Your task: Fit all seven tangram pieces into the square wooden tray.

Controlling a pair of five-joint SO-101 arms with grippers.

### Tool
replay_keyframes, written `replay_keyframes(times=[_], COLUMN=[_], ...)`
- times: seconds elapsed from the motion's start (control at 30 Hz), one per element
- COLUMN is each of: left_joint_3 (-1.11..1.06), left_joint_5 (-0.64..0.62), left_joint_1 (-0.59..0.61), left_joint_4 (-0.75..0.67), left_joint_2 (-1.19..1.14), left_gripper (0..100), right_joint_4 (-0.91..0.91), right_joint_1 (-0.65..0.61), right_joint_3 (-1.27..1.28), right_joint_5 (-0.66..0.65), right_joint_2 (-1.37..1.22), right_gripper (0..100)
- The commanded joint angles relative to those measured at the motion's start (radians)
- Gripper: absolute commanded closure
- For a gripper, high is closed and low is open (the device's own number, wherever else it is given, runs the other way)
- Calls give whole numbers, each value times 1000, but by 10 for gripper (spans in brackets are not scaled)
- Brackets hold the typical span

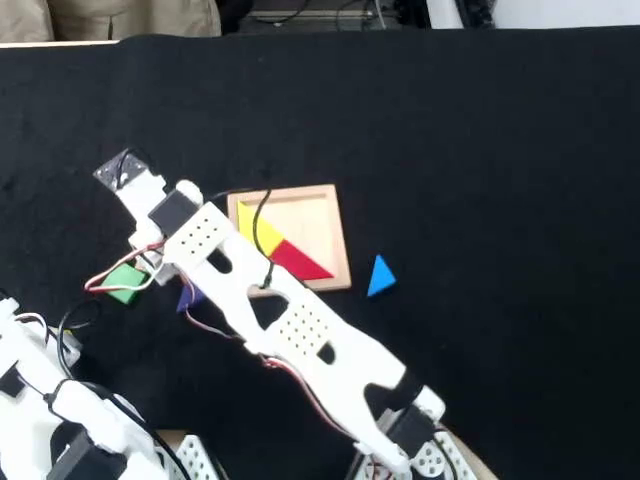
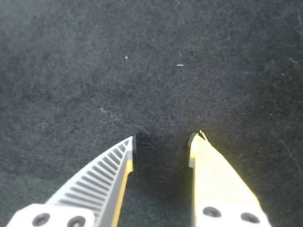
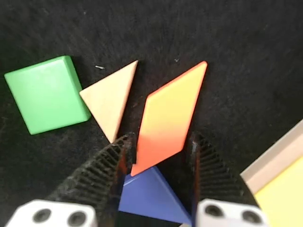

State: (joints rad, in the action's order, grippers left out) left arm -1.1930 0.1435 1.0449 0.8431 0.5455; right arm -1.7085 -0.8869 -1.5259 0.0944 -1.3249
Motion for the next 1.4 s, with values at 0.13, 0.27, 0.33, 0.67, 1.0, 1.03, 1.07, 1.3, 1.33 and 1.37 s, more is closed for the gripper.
replay_keyframes(times=[0.13, 0.27, 0.33, 0.67, 1.0, 1.03, 1.07, 1.3, 1.33, 1.37], left_joint_3=[2, 2, 2, 2, 2, 2, 2, 2, 2, 2], left_joint_5=[-9, -9, -9, -9, -9, -8, -8, -5, -5, -5], left_joint_1=[7, 7, 7, 5, 5, 5, 5, 5, 5, 5], left_joint_4=[-12, -12, -12, -12, -12, -12, -14, -14, -14, -14], left_joint_2=[5, 5, 5, 6, 5, 3, 2, 0, -2, -2], left_gripper=[805, 805, 805, 805, 805, 805, 805, 805, 805, 805], right_joint_4=[94, 92, 97, -58, -60, -58, -58, 64, 106, 155], right_joint_1=[34, 34, 44, 213, 437, 463, 491, 827, 879, 927], right_joint_3=[102, 97, 93, -156, 384, 490, 601, 1245, 1317, 1382], right_joint_5=[-57, -94, -109, -144, -295, -305, -318, -480, -503, -525], right_joint_2=[30, 33, 33, 91, 785, 871, 955, 1319, 1333, 1337], right_gripper=[801, 844, 913, 986, 985, 984, 984, 983, 983, 983])
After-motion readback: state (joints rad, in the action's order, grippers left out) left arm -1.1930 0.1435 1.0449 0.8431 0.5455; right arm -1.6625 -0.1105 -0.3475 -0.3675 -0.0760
